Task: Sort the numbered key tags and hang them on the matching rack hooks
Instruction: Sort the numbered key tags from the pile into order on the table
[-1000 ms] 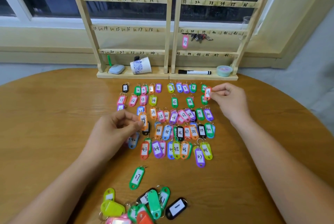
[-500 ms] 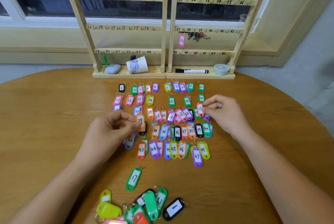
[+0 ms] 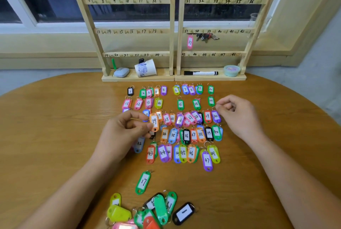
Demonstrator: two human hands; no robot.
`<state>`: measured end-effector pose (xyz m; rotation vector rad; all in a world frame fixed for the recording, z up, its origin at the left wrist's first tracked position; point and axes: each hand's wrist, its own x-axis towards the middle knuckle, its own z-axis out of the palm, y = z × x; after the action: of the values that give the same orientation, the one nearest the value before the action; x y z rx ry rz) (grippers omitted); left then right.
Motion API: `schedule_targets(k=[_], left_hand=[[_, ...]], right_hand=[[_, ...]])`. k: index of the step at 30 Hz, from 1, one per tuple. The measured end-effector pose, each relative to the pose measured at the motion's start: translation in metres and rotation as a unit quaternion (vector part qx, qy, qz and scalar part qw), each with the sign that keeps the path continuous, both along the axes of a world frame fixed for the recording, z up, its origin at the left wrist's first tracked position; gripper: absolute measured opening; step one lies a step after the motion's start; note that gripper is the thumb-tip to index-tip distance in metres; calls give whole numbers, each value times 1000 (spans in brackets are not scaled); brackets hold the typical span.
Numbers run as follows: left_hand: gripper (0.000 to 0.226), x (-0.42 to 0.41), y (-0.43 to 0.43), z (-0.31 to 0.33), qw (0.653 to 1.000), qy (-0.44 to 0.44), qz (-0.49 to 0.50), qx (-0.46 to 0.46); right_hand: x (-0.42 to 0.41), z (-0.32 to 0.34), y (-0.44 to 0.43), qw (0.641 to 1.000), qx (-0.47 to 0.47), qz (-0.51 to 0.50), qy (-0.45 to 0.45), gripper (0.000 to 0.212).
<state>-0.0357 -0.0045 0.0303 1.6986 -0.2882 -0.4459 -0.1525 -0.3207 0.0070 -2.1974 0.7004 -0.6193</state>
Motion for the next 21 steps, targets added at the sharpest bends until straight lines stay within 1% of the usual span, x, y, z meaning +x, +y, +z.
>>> schedule_targets(k=[2,9,15,17,21], left_hand=[[21,4,-7,4,1000,-7,0,-4],[27,10,-64,22,994,-71,-59,59],[22,-14,-114,9,983,-67,-140,101],[21,-22,-125,5,976,-74,-160,129],[23,-34,-137,5,965,-98,-163,182]], right_hand=[[0,-2,-4,1000,2,-8,-13,8],[2,-8,-11,999,7,-22,-29,9],[0,-5,-10,999,1,-20,-34,9],[0,-4,-9,999,0,-18,-33,8],[-1,-1,-6,999,-12,-11,-37,6]])
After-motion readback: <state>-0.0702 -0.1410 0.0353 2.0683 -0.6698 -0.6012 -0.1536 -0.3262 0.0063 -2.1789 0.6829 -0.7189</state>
